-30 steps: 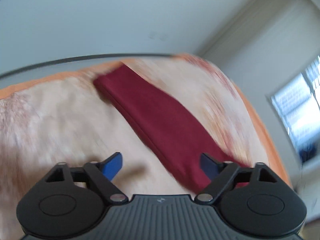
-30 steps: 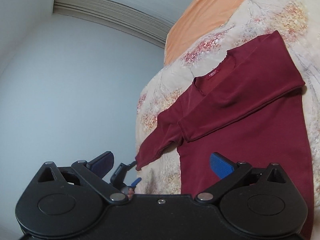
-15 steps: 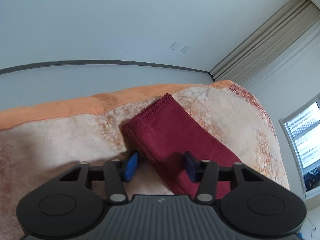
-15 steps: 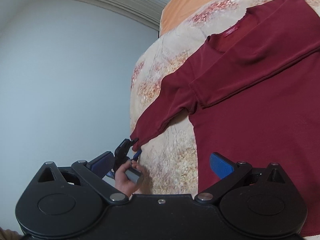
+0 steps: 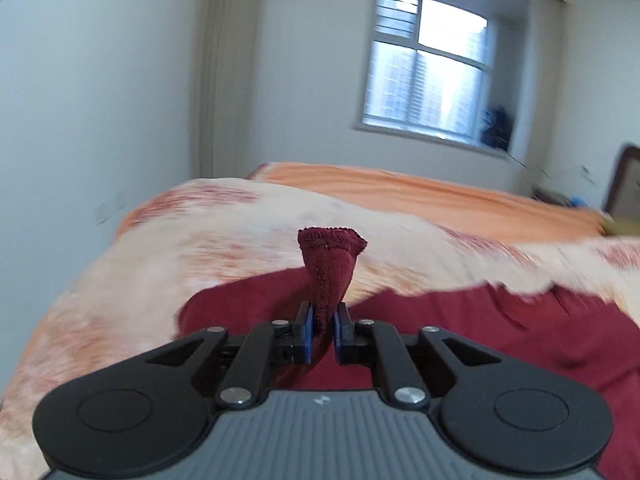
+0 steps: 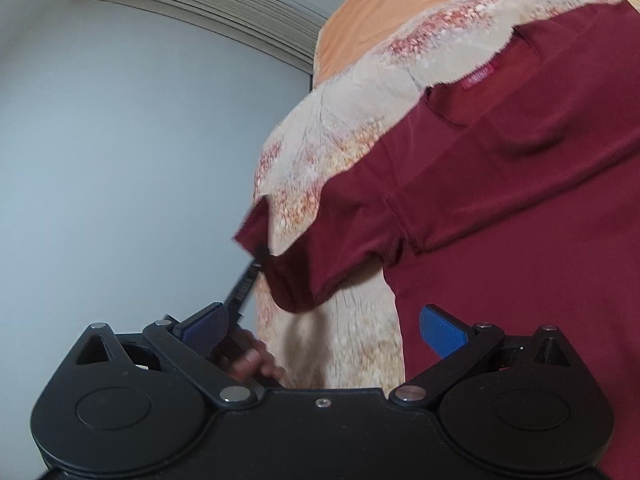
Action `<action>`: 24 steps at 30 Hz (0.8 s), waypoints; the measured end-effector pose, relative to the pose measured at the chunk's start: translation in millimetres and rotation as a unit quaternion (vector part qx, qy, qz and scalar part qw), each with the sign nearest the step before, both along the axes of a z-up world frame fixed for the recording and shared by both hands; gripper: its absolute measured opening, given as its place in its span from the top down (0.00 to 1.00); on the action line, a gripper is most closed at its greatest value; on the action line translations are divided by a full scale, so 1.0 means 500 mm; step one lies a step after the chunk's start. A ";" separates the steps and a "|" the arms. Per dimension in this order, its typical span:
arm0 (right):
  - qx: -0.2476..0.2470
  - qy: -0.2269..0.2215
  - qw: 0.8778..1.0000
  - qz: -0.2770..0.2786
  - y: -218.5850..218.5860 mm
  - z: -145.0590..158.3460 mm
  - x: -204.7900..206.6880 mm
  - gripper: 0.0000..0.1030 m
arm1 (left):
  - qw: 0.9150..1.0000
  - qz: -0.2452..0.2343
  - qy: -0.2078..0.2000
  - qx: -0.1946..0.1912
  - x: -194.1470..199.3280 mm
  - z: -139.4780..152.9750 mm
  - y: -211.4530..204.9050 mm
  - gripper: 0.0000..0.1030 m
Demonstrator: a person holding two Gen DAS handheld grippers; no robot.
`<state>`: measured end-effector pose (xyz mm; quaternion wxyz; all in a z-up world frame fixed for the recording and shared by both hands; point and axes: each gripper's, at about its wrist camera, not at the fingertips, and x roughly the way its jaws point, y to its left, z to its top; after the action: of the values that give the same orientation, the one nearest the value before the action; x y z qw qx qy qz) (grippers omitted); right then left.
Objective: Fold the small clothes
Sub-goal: 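Fold the held sleeve across the shirt body and open the left tool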
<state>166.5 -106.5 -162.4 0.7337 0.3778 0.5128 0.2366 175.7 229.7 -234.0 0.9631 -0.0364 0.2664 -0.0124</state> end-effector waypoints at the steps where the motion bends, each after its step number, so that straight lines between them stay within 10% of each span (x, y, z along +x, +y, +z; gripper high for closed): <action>1: -0.002 -0.005 1.000 0.002 0.007 -0.008 0.023 0.01 | 1.000 -0.010 0.001 0.006 0.005 -0.008 -0.023 0.90; 9: 0.005 0.080 0.997 0.018 0.115 -0.142 0.246 0.09 | 0.982 -0.058 -0.028 0.177 -0.023 -0.038 -0.180 0.90; 18: 0.004 0.160 0.986 0.037 0.203 -0.200 0.310 0.29 | 0.959 -0.106 -0.052 0.257 -0.072 -0.061 -0.247 0.90; 24: -0.039 0.143 0.987 0.054 0.211 -0.194 0.303 0.91 | 0.963 -0.105 -0.047 0.245 -0.080 -0.060 -0.251 0.88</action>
<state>318.2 -1.1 -259.2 0.6529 0.3508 0.6410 0.1994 135.5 104.2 -264.2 0.9473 0.2291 0.2184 -0.0492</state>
